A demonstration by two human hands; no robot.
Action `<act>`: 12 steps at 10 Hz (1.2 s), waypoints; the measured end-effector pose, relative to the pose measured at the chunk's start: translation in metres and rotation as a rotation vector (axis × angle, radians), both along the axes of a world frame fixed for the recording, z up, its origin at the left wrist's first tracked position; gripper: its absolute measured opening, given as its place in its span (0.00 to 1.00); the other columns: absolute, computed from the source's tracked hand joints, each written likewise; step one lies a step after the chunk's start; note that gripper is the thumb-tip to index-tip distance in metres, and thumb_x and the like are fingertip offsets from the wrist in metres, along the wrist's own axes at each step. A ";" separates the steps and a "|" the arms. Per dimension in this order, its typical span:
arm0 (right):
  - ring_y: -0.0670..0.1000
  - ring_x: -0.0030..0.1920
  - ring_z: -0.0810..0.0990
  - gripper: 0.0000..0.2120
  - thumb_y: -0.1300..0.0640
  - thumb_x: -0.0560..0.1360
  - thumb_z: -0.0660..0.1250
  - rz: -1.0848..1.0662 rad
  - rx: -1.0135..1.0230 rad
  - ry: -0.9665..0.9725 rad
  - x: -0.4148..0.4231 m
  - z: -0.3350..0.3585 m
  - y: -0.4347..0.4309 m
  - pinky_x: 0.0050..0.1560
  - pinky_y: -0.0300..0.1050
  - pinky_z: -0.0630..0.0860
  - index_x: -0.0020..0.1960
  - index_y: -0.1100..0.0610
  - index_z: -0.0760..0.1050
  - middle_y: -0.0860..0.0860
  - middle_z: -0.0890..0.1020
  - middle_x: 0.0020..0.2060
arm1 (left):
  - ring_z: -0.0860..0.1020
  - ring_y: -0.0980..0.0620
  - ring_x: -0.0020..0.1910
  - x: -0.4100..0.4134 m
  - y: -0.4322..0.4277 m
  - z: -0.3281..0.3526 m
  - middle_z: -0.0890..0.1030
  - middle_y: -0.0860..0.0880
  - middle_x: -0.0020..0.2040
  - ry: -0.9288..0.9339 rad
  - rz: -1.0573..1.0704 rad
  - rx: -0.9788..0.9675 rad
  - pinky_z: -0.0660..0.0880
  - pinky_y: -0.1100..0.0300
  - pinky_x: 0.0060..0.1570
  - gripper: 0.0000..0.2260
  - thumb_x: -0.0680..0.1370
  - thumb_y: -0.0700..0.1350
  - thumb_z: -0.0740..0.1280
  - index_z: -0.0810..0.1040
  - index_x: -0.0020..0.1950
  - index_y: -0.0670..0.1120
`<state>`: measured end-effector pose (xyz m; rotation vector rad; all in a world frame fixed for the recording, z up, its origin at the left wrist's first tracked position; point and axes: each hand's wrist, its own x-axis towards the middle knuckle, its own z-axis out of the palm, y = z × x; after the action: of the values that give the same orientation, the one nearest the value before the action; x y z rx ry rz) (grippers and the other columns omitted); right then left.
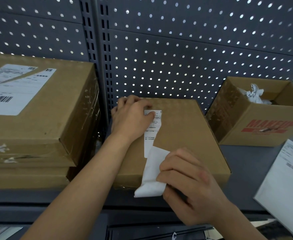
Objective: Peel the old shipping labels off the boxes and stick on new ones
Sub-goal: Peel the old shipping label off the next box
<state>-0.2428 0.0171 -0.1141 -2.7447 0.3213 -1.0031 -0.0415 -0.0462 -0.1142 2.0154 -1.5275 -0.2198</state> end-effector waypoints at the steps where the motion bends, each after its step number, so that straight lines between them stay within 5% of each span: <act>1: 0.53 0.42 0.74 0.03 0.66 0.71 0.67 0.004 0.058 -0.011 0.002 -0.001 0.002 0.42 0.49 0.71 0.39 0.63 0.79 0.54 0.79 0.40 | 0.61 0.48 0.70 0.000 0.000 0.000 0.71 0.55 0.67 0.005 0.000 0.000 0.59 0.45 0.68 0.15 0.77 0.57 0.65 0.76 0.64 0.60; 5: 0.50 0.42 0.73 0.03 0.66 0.71 0.68 0.001 0.147 -0.028 0.003 -0.002 0.007 0.46 0.40 0.69 0.40 0.64 0.79 0.52 0.78 0.40 | 0.61 0.47 0.71 -0.001 0.001 0.001 0.70 0.53 0.68 -0.012 -0.014 0.008 0.59 0.44 0.69 0.16 0.78 0.57 0.64 0.76 0.66 0.58; 12: 0.53 0.40 0.75 0.03 0.67 0.70 0.68 0.007 0.122 -0.083 -0.003 -0.003 0.020 0.41 0.49 0.72 0.39 0.65 0.80 0.55 0.79 0.39 | 0.61 0.46 0.71 -0.004 0.003 0.001 0.71 0.52 0.69 -0.019 -0.034 0.005 0.58 0.44 0.69 0.16 0.79 0.56 0.64 0.76 0.66 0.59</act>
<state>-0.2454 0.0374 -0.1167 -2.5863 0.3466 -1.0560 -0.0459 -0.0436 -0.1132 2.0020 -1.5750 -0.2192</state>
